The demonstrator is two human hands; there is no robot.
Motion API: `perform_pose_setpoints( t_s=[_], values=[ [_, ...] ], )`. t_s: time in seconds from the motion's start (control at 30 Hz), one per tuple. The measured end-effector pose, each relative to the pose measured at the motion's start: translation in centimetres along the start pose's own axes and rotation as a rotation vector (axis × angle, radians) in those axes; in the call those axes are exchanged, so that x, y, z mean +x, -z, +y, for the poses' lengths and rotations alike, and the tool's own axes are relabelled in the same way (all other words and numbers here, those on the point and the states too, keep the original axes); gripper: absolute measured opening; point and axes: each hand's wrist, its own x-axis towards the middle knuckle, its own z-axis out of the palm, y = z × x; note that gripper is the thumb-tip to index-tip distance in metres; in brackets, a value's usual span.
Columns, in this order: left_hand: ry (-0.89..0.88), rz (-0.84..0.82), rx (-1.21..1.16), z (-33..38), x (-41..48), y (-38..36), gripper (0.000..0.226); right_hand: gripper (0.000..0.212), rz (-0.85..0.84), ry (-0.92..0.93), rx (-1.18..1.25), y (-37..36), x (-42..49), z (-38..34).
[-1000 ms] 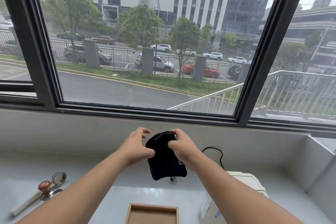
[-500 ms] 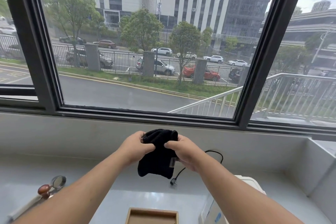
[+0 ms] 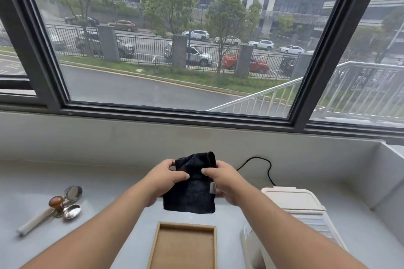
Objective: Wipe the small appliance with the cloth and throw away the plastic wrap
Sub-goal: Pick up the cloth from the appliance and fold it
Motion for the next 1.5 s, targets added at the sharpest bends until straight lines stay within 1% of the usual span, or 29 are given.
perform_pose_setpoints(
  t_s=[0.2, 0.43, 0.7, 0.83, 0.97, 1.1, 1.2, 1.3, 1.4, 1.5],
  values=[
    [0.076, 0.032, 0.027, -4.3, 1.1, -1.1, 0.031, 0.018, -0.001, -0.104, -0.012, -0.7, 0.9, 4.2],
    [0.168, 0.025, 0.045, -9.2, 1.4, -1.8, 0.036, 0.019, 0.032, -0.179, -0.034, -1.6, 2.4, 9.3],
    [0.268, 0.011, 0.094, -15.0, 1.1, -2.5, 0.035, 0.023, 0.016, -0.291, -0.023, -2.7, 2.5, 15.1],
    [0.278, 0.014, 0.09, -17.6, 1.1, -3.0, 0.032, 0.021, 0.018, -0.33, -0.045, -3.0, 2.5, 17.5],
    [0.302, 0.008, 0.114, -19.7, 1.2, -3.6, 0.038, 0.017, 0.016, -0.357, -0.06, -3.2, 2.9, 19.8],
    [0.327, 0.005, 0.153, -21.3, 1.4, -4.1, 0.035, 0.022, 0.005, -0.38, -0.068, -3.4, 3.4, 21.9],
    [0.351, 0.005, 0.142, -22.3, 1.4, -4.5, 0.036, 0.023, 0.027, -0.4, -0.11, -3.6, 3.9, 23.4],
    [0.359, 0.003, 0.205, -23.1, 1.5, -4.6, 0.044, 0.034, 0.069, -0.415, -0.207, -3.4, 4.2, 24.5],
    [0.371, 0.016, 0.262, -23.4, 1.7, -4.5, 0.054, 0.042, 0.066, -0.425, -0.297, -3.0, 4.2, 24.8],
    [0.364, 0.012, 0.275, -23.3, 1.7, -4.3, 0.055, 0.044, 0.095, -0.393, -0.375, -2.7, 4.0, 24.7]
  ],
)
